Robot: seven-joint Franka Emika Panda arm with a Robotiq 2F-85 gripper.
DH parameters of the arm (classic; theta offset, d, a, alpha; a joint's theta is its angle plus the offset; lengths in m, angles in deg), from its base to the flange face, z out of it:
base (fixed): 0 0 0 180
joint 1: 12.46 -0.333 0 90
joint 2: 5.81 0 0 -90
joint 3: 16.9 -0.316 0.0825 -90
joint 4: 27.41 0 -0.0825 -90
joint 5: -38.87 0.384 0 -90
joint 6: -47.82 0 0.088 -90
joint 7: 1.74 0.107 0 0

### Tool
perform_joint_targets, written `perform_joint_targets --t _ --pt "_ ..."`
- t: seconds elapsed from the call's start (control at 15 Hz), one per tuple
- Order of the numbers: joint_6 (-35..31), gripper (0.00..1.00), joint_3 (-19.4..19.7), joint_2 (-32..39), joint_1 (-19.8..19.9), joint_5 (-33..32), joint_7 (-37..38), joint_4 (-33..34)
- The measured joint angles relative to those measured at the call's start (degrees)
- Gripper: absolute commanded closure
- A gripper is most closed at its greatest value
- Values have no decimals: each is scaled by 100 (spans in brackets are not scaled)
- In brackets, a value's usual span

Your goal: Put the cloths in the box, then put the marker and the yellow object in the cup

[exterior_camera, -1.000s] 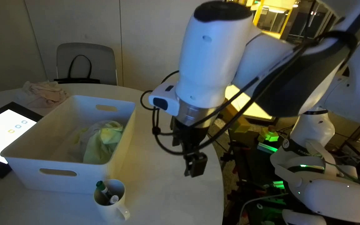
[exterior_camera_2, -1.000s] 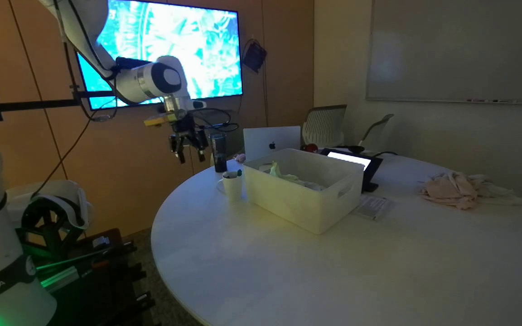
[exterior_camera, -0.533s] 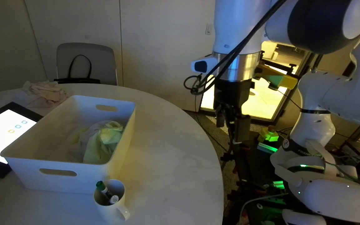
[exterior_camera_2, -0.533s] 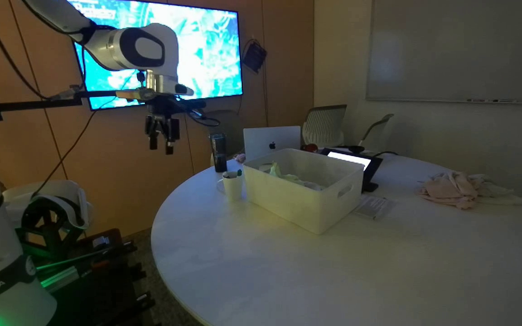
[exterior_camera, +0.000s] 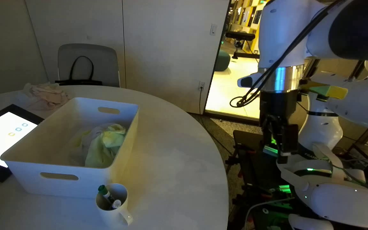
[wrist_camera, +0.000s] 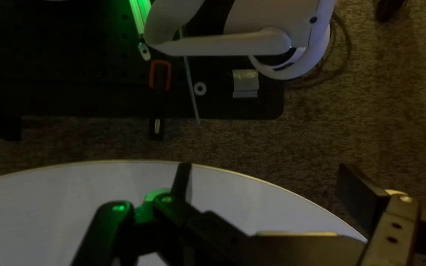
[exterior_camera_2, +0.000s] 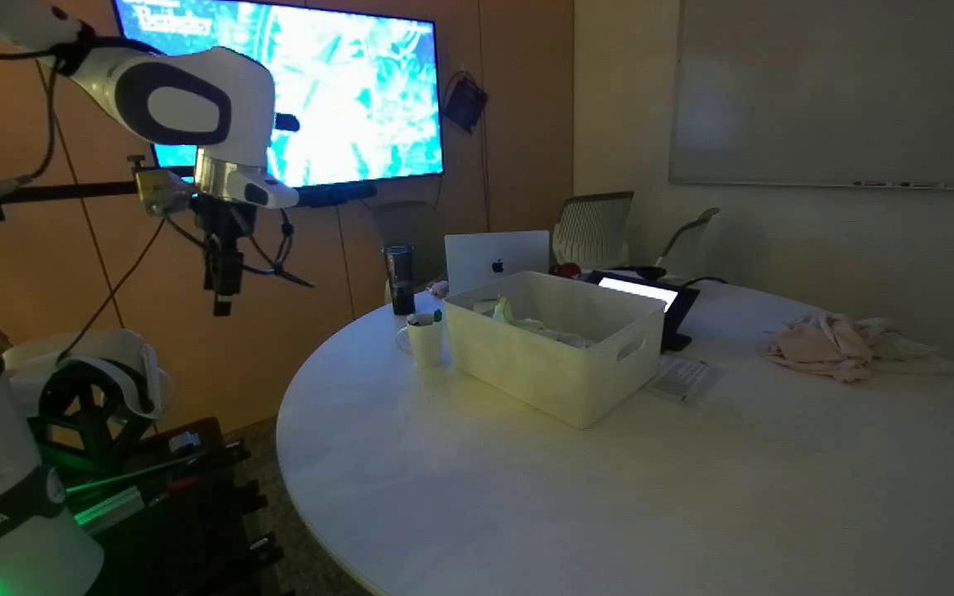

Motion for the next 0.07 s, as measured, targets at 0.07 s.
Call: perform_joint_targets --t 0.07 --pt "-2 0 -24 -154 0 75 16 -135"
